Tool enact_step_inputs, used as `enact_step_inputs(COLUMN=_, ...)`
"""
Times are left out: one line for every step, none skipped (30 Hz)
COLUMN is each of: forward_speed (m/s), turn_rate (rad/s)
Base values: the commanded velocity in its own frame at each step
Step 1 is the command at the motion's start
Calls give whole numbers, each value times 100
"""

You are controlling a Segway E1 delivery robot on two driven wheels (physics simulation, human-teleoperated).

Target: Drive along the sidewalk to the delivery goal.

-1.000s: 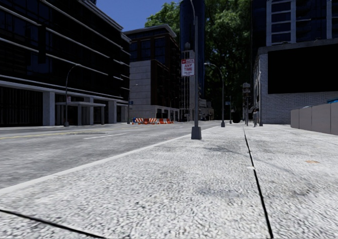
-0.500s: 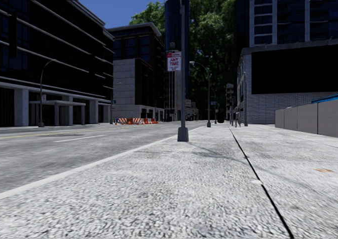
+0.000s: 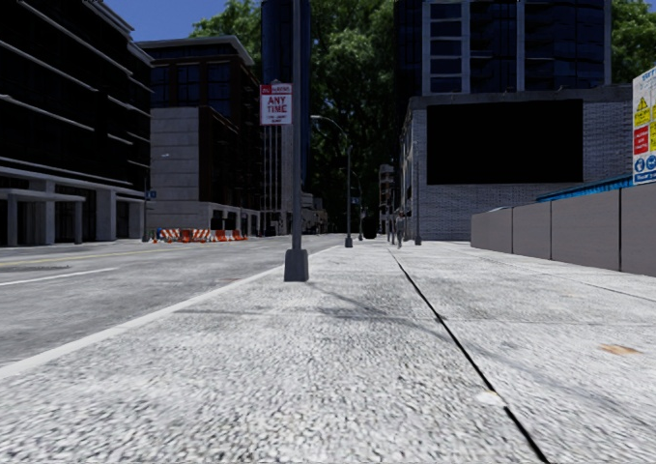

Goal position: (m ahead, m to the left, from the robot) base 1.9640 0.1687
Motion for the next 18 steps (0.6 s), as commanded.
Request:
enact_step_inputs(forward_speed=160, turn_rate=-32)
enact_step_inputs(forward_speed=160, turn_rate=-6)
enact_step_inputs(forward_speed=160, turn_rate=0)
enact_step_inputs(forward_speed=160, turn_rate=0)
enact_step_inputs(forward_speed=160, turn_rate=0)
enact_step_inputs(forward_speed=160, turn_rate=0)
enact_step_inputs(forward_speed=160, turn_rate=0)
enact_step_inputs(forward_speed=160, turn_rate=0)
enact_step_inputs(forward_speed=160, turn_rate=0)
enact_step_inputs(forward_speed=159, turn_rate=0)
enact_step_inputs(forward_speed=155, turn_rate=0)
enact_step_inputs(forward_speed=150, turn_rate=0)
enact_step_inputs(forward_speed=150, turn_rate=0)
enact_step_inputs(forward_speed=148, turn_rate=0)
enact_step_inputs(forward_speed=148, turn_rate=0)
enact_step_inputs(forward_speed=147, turn_rate=0)
enact_step_inputs(forward_speed=147, turn_rate=0)
enact_step_inputs(forward_speed=147, turn_rate=0)
